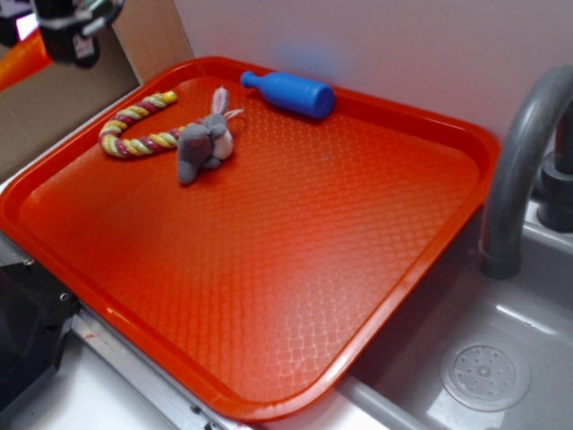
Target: Grab the carrot.
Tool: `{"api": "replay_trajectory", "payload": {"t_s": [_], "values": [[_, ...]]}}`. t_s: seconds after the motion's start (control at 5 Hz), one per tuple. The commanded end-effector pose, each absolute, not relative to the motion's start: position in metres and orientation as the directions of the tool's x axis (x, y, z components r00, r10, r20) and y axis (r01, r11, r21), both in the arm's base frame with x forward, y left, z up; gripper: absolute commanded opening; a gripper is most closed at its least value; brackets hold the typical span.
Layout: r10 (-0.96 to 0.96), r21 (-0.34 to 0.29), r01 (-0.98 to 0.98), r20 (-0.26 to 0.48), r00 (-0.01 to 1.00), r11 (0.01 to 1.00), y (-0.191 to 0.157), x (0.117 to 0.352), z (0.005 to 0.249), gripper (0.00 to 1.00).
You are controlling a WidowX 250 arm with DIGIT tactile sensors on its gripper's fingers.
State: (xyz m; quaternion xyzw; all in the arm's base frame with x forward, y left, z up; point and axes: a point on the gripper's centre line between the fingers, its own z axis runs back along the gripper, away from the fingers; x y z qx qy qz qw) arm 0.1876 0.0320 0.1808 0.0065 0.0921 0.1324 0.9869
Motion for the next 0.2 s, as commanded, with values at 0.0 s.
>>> {"api": "replay_trajectory", "payload": {"t_s": [0.0], "values": [[0.162, -0.086, -0.157, 0.058, 0.985, 0.984, -0.0007, 0.1916, 0.2257, 0.00]]}}
